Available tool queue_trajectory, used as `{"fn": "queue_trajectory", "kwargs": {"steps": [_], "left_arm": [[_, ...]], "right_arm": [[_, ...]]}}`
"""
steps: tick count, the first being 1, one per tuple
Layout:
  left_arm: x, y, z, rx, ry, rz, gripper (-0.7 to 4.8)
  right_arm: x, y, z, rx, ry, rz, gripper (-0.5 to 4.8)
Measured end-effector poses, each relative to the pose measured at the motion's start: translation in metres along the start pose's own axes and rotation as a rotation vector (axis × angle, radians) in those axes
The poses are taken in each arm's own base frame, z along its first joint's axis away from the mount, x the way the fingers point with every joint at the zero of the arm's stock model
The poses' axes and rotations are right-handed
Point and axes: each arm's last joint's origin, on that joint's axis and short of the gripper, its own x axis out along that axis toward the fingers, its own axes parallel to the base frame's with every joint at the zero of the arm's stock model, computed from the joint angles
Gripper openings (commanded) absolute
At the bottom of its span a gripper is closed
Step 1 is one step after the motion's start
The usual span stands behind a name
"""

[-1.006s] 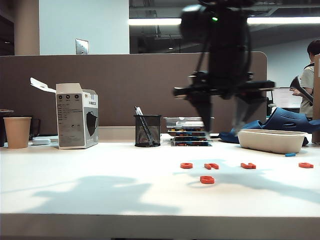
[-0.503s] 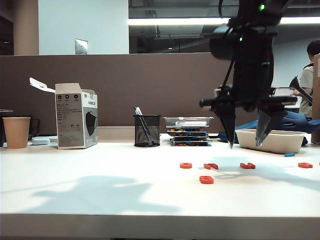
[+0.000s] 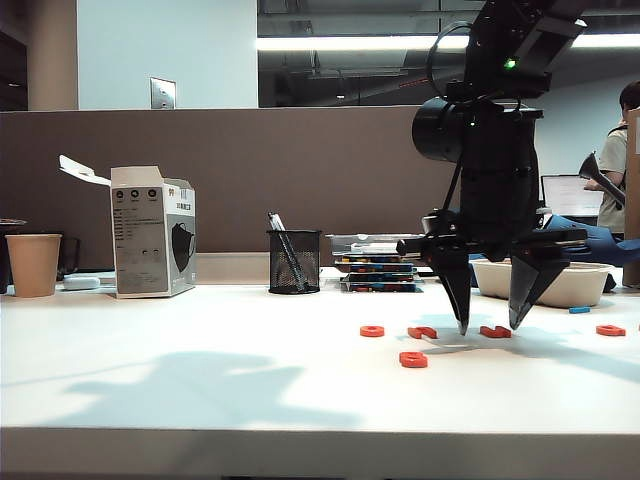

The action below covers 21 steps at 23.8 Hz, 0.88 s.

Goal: Select the appropriate letters from the row of letter magnets placed on the table to arrange into the word "sun".

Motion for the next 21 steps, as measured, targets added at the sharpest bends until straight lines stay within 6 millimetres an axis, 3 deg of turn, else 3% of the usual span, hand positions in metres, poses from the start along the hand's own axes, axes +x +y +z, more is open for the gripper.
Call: {"fn": "queue_trajectory", "kwargs": {"steps": [9, 21], "left_arm": [[0.0, 0.0, 0.0, 0.0, 0.0, 0.0, -0.05], [0.0, 0.0, 0.0, 0.0, 0.0, 0.0, -0.05]], "right_arm": [[0.001, -0.005, 0.002, 0.014, 0.022, 0.056, 2.59], [0.003, -0.024, 0.004, 0.045, 0.063, 0.049, 2.08]]}}
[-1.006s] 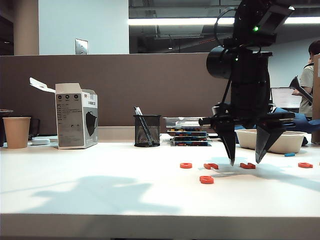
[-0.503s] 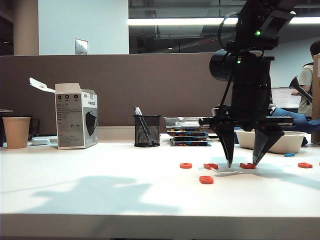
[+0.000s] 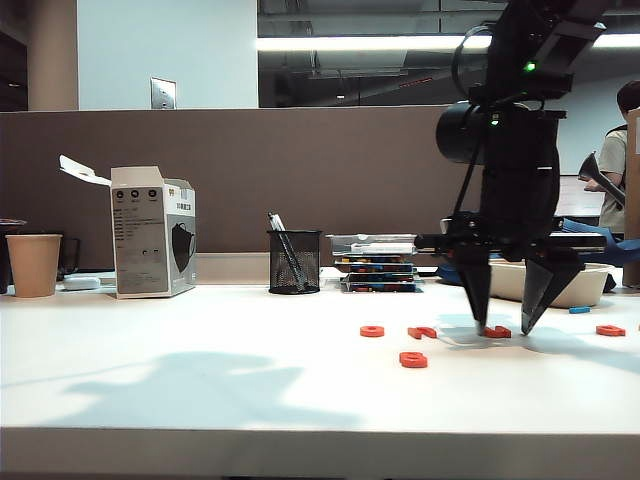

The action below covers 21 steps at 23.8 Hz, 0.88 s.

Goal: Select the appropriate letters from the row of letter magnets placed on the table to arrange into the word "sun".

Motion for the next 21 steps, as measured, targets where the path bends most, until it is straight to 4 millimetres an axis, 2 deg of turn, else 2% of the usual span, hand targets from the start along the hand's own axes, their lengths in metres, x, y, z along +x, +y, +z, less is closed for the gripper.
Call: {"fn": "queue_trajectory", "kwargs": {"steps": [19, 21], "left_arm": [[0.0, 0.0, 0.0, 0.0, 0.0, 0.0, -0.05], [0.0, 0.0, 0.0, 0.0, 0.0, 0.0, -0.05]], "right_arm": [[0.0, -0.0016, 0.0004, 0.001, 0.007, 0.019, 1.96], [0.0, -0.0016, 0.0004, 0.001, 0.007, 0.019, 1.52]]}}
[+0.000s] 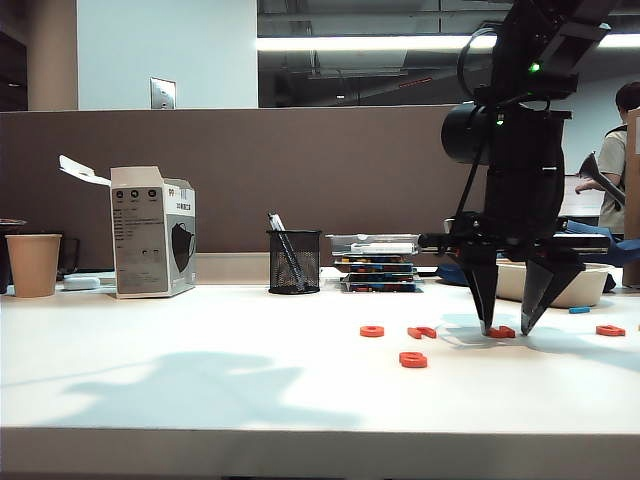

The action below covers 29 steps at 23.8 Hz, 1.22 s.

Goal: Select the appropriate letters from the row of letter magnets placed on the table to arrange into the word "sun".

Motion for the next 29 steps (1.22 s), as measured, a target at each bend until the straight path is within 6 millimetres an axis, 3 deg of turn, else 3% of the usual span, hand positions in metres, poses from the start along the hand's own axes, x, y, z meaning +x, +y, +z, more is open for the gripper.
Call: {"fn": "queue_trajectory", "kwargs": {"steps": [6, 8, 29], "left_arm": [[0.0, 0.0, 0.0, 0.0, 0.0, 0.0, -0.05], [0.0, 0.0, 0.0, 0.0, 0.0, 0.0, -0.05], [0.0, 0.0, 0.0, 0.0, 0.0, 0.0, -0.05]], "right_arm": [[0.0, -0.0003, 0.0001, -0.001, 0.001, 0.003, 1.28], [0.0, 0.0001, 0.0, -0.002, 0.001, 0.004, 0.84], [-0.0057, -0.002, -0.0065, -0.005, 0.037, -0.002, 0.85]]}}
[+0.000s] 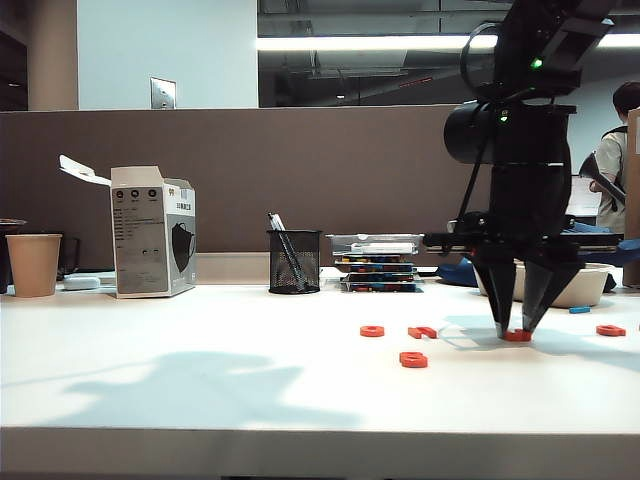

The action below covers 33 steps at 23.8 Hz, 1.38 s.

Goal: Select the appropriate letters from the row of letter magnets placed on the table to arrange into the word "sun".

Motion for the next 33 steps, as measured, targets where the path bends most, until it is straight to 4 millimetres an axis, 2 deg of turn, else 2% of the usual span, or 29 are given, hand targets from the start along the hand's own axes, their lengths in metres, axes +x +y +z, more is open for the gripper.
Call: {"fn": "queue_trajectory", "kwargs": {"steps": [2, 4, 10, 14, 17, 22, 25, 29, 33], "left_arm": [[0.0, 0.0, 0.0, 0.0, 0.0, 0.0, -0.05], [0.0, 0.0, 0.0, 0.0, 0.0, 0.0, -0.05], [0.0, 0.0, 0.0, 0.0, 0.0, 0.0, -0.05], [0.0, 0.0, 0.0, 0.0, 0.0, 0.0, -0.05], [0.0, 0.0, 0.0, 0.0, 0.0, 0.0, -0.05], [0.0, 0.0, 0.0, 0.0, 0.0, 0.0, -0.05], [0.0, 0.0, 0.0, 0.0, 0.0, 0.0, -0.05], [0.0, 0.0, 0.0, 0.0, 0.0, 0.0, -0.05], [0.0, 0.0, 0.0, 0.0, 0.0, 0.0, -0.05]], "right_arm": [[-0.006, 0.0, 0.0, 0.001, -0.009, 0.013, 0.85], [-0.023, 0.0, 0.0, 0.002, -0.06, 0.037, 0.85], [-0.055, -0.003, -0.006, 0.004, -0.114, 0.066, 0.85], [-0.072, -0.006, -0.015, 0.017, -0.099, 0.07, 0.85], [-0.082, -0.007, -0.03, 0.013, -0.106, 0.075, 0.85], [-0.077, -0.009, -0.071, 0.046, -0.106, 0.101, 0.85], [-0.068, -0.003, -0.083, 0.042, -0.106, 0.132, 0.85], [-0.05, 0.009, -0.091, 0.036, -0.121, 0.183, 0.85], [-0.037, 0.017, -0.086, 0.042, -0.14, 0.226, 0.85]]}}
